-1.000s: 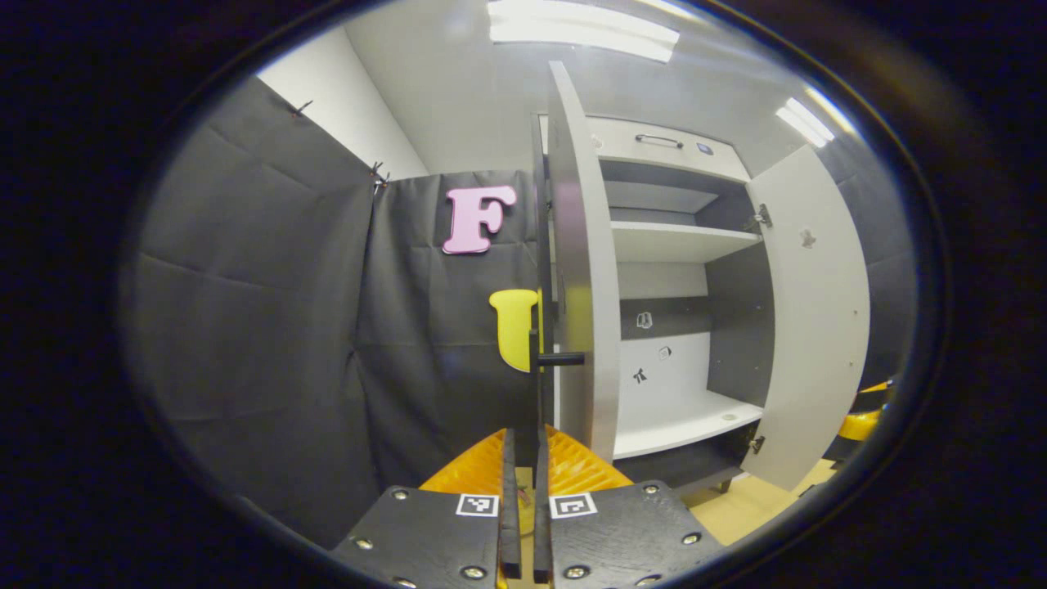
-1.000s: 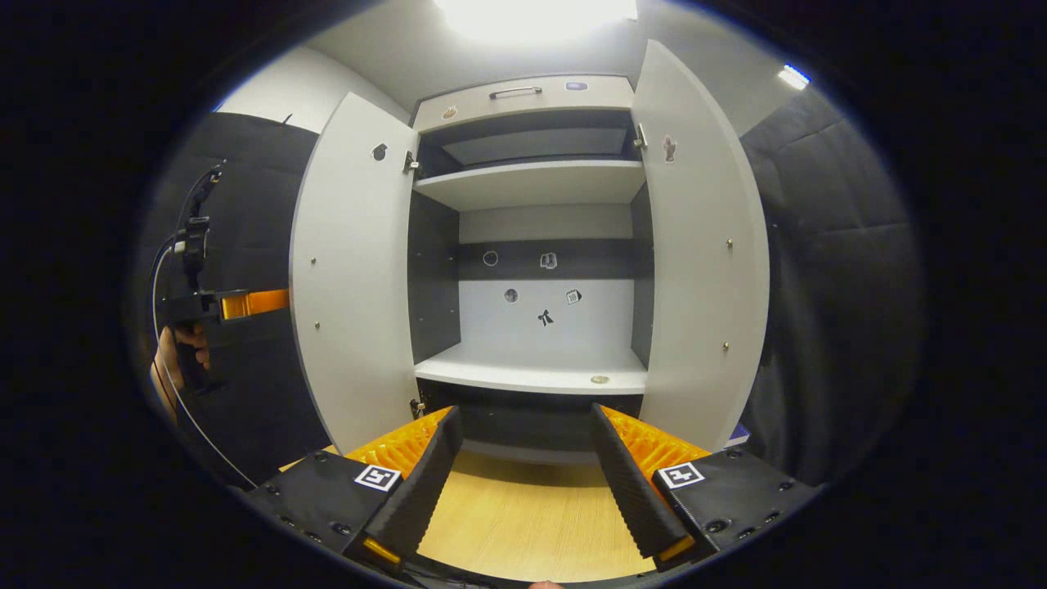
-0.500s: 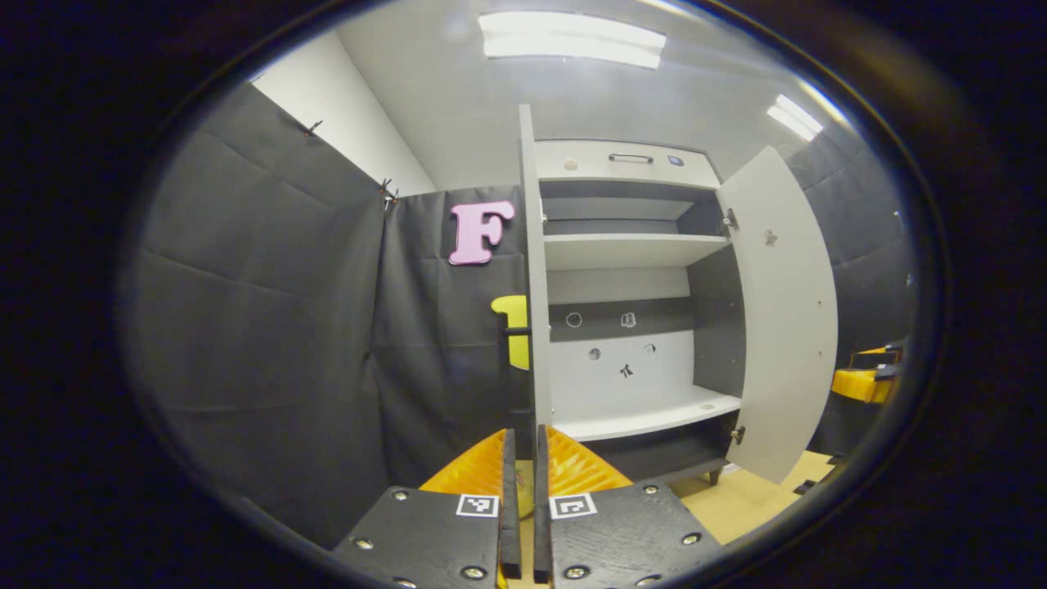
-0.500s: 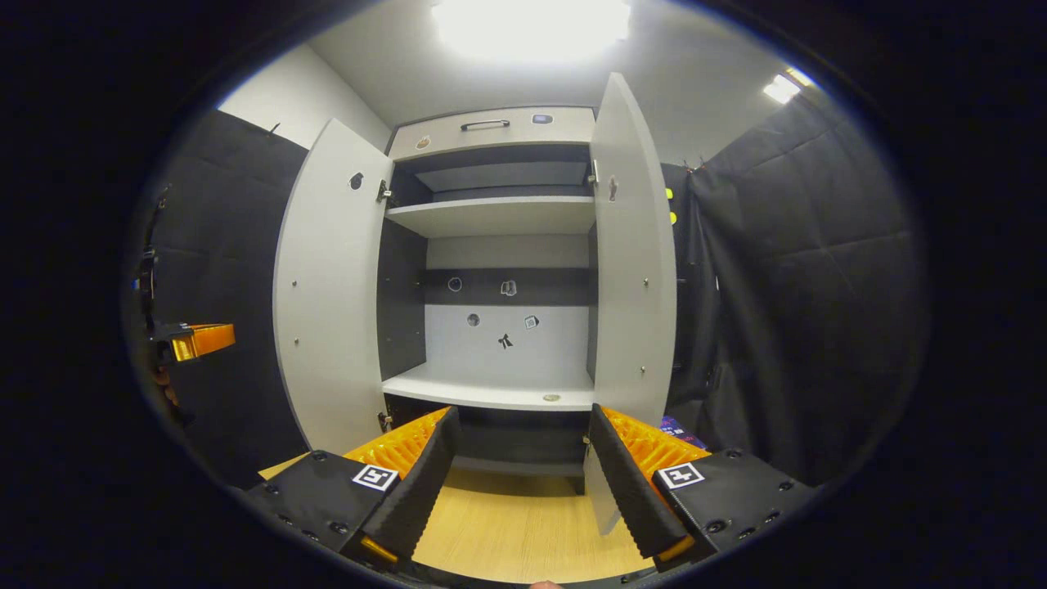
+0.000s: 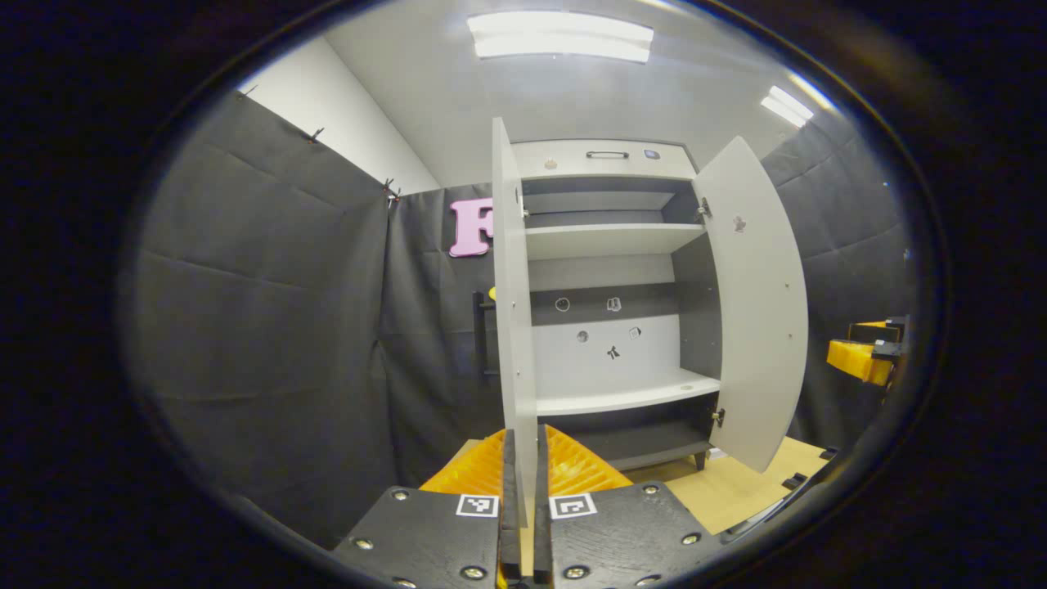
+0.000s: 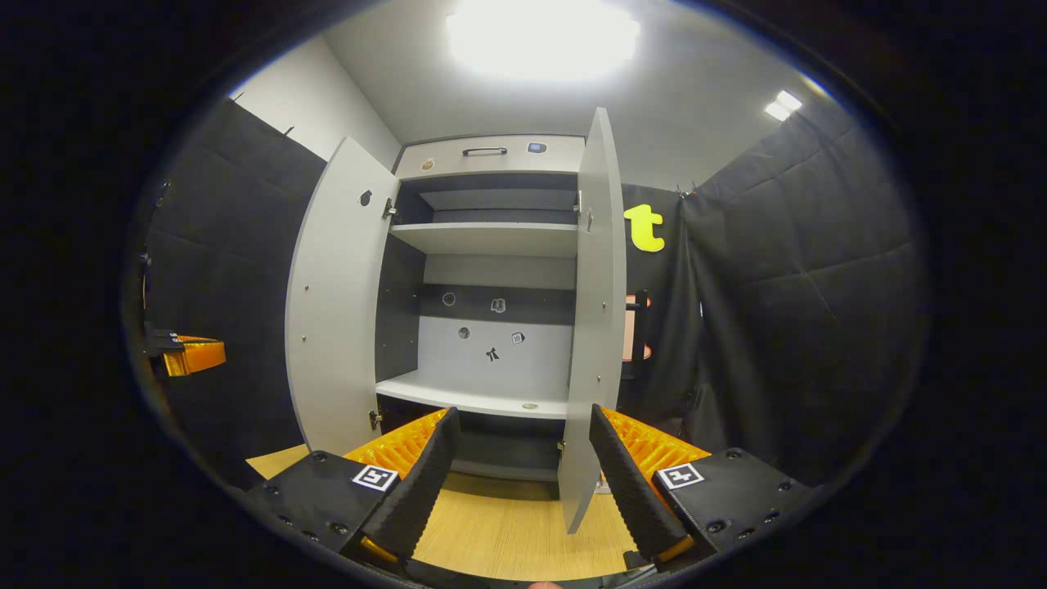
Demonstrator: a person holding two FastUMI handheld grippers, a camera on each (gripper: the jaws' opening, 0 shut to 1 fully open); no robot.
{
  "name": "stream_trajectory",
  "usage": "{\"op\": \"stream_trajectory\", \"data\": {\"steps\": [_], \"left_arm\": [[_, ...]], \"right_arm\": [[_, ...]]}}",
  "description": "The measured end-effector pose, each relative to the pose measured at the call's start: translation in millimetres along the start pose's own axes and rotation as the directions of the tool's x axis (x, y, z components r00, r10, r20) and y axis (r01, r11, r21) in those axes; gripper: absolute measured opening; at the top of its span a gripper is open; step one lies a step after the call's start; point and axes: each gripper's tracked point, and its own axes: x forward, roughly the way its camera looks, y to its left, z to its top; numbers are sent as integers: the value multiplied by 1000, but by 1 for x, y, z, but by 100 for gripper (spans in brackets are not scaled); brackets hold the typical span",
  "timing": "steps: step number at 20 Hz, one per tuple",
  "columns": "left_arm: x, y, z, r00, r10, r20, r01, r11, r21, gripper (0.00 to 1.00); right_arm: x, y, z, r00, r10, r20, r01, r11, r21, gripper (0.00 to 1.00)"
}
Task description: Open the right door of the double-door shoe cabinet with the right hand, and open the left door with the left hand.
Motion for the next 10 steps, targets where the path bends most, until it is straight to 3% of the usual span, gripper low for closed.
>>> {"op": "stream_trajectory", "data": {"steps": [6, 7, 9, 10], "left_arm": [[-14, -1, -6, 1000, 15, -18, -15, 1000, 3, 8], [-12, -1, -5, 1000, 21, -15, -21, 1000, 2, 8], [-15, 1, -5, 999, 37, -11, -37, 999, 5, 11], [-15, 2, -5, 999, 45, -11, -44, 999, 12, 18]], "right_arm": [[-15, -10, -2, 1000, 10, -2, -10, 1000, 13, 95], [-16, -11, -1, 1000, 11, -2, -11, 1000, 10, 99], [-15, -14, -1, 1000, 14, 0, -14, 1000, 11, 95], [-15, -14, 0, 1000, 19, 0, -19, 1000, 15, 95]]}}
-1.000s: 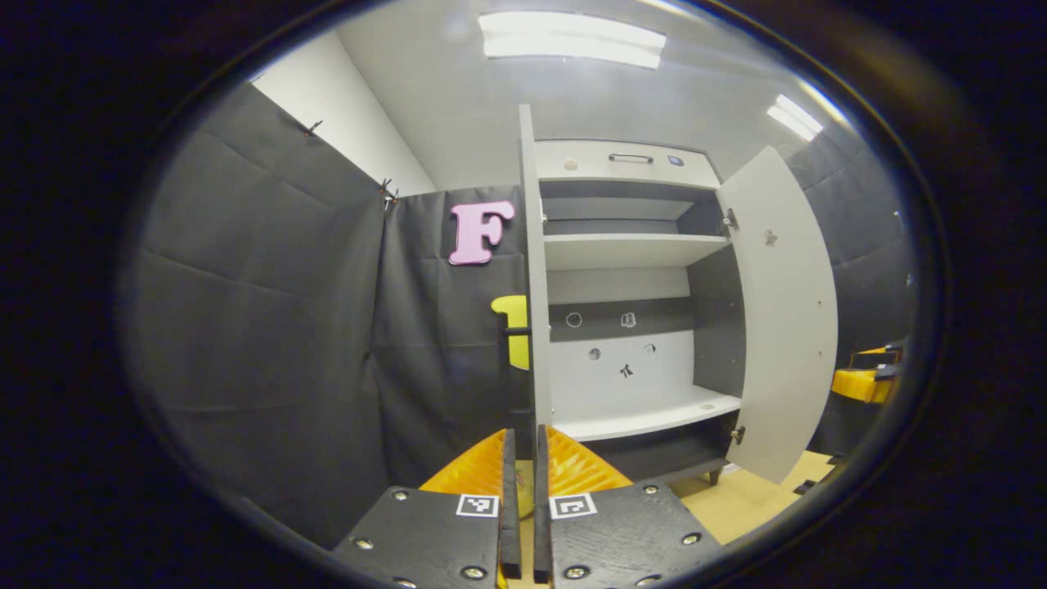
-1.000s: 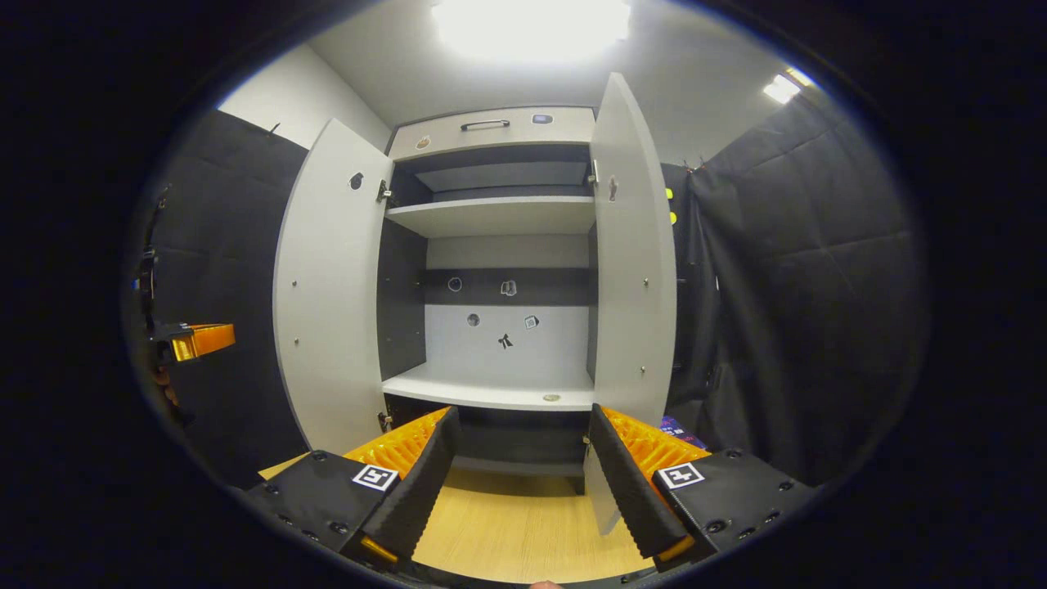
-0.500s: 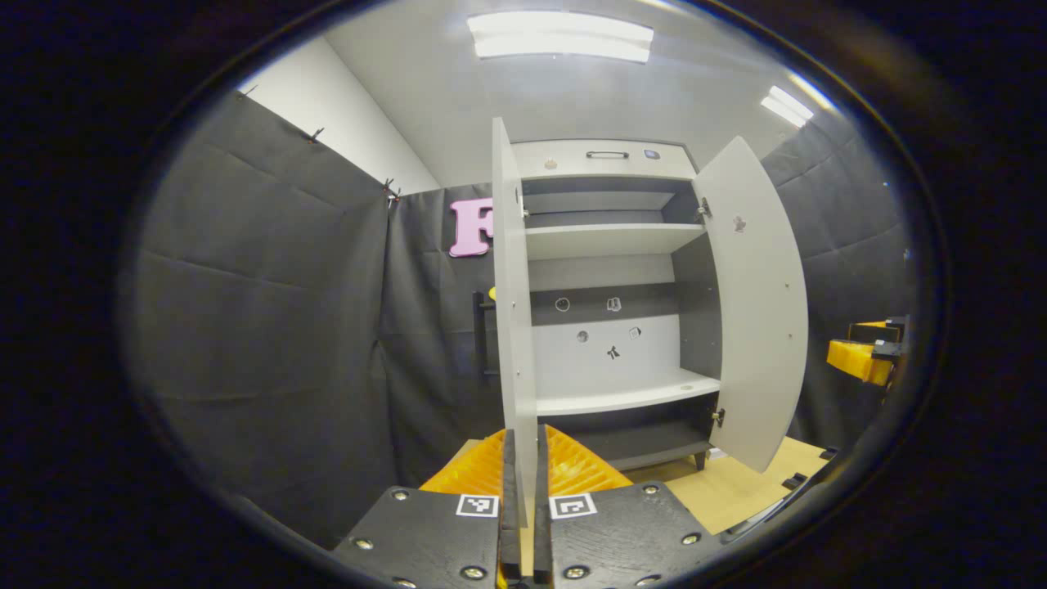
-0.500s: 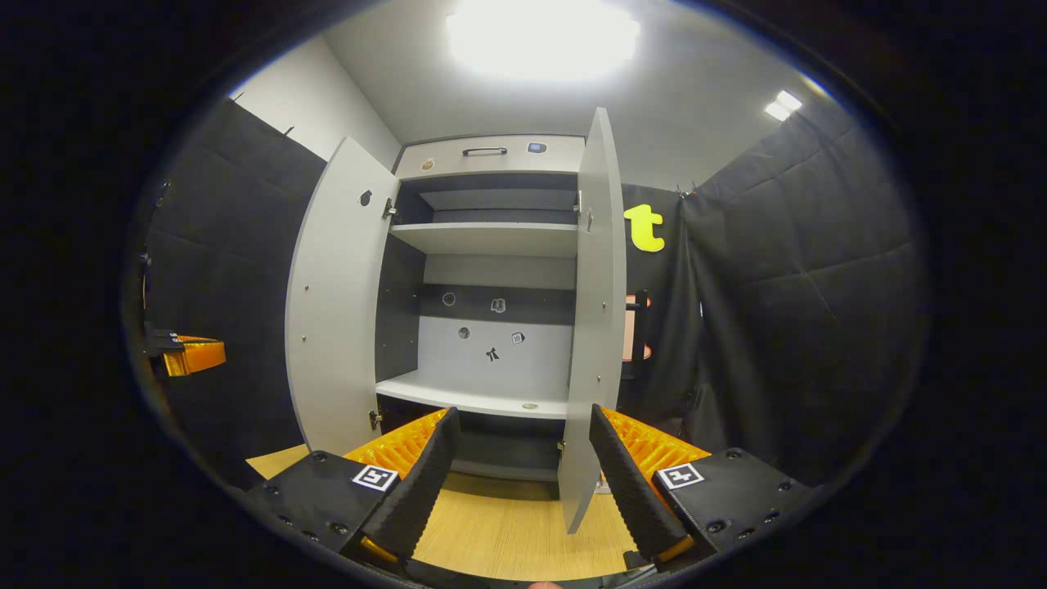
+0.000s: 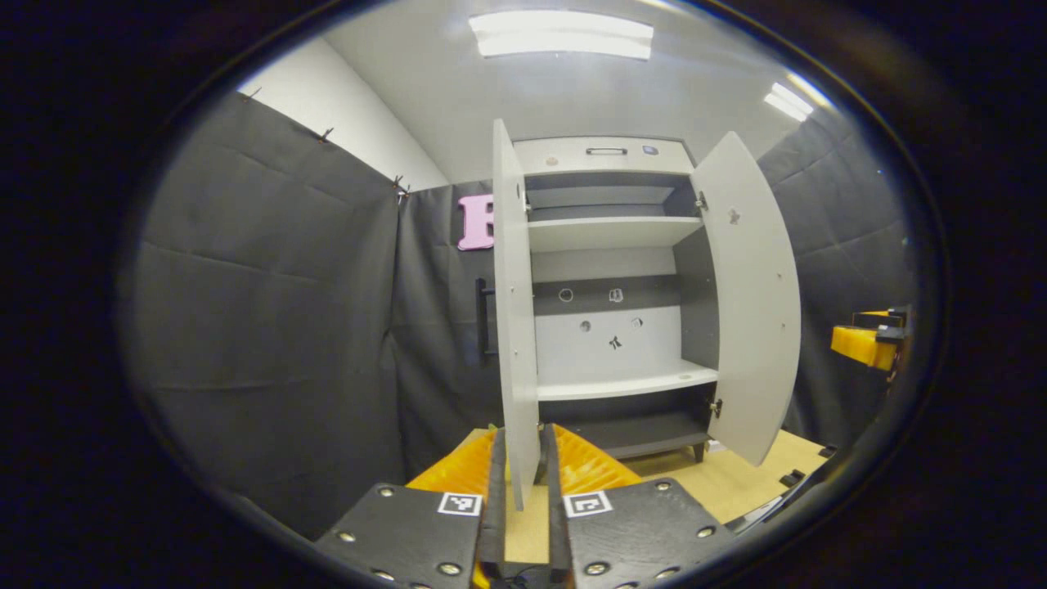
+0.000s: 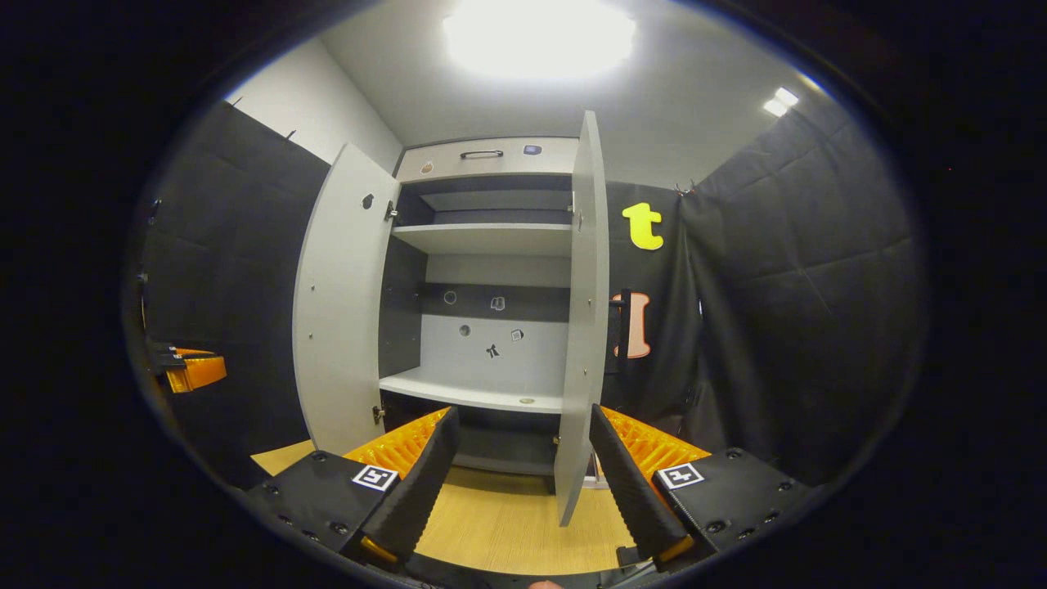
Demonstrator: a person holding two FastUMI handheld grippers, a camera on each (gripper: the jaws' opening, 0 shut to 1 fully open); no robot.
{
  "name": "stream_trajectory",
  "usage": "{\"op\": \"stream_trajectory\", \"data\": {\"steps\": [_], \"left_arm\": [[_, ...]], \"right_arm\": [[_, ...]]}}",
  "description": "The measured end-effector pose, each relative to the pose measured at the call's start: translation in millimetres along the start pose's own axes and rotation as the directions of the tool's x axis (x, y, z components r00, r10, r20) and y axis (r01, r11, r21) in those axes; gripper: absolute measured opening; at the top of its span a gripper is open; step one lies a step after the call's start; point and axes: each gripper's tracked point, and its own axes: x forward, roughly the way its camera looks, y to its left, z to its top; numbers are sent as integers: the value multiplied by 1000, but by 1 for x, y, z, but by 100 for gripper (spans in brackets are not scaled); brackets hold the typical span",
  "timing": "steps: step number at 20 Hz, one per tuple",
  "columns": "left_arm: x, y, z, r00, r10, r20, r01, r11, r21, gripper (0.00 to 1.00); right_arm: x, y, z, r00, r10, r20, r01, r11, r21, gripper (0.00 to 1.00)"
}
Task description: Open the right door of the double-door shoe cabinet with the right hand, and open the left door with the left hand.
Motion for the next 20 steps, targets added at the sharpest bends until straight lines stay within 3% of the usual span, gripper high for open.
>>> {"op": "stream_trajectory", "data": {"steps": [2, 6, 16, 17, 20], "left_arm": [[-1, 1, -1, 1000, 4, -4, -4, 1000, 11, 31], [-4, -3, -2, 1000, -12, -10, 12, 1000, 11, 87], [0, 9, 3, 998, 48, 27, -49, 998, 43, 87], [-1, 9, 4, 998, 50, 31, -51, 998, 45, 87], [0, 10, 5, 998, 55, 41, -57, 997, 44, 87]], "right_arm": [[1, -1, 0, 1000, 5, 2, -5, 1000, 6, 95], [4, -2, -1, 1000, 10, -2, -10, 1000, 8, 96], [7, -3, 11, 998, 22, 58, -23, 1000, 9, 99], [8, -3, 12, 998, 24, 62, -24, 1000, 9, 95], [11, -2, 17, 997, 15, 77, -16, 1000, 11, 99]]}}
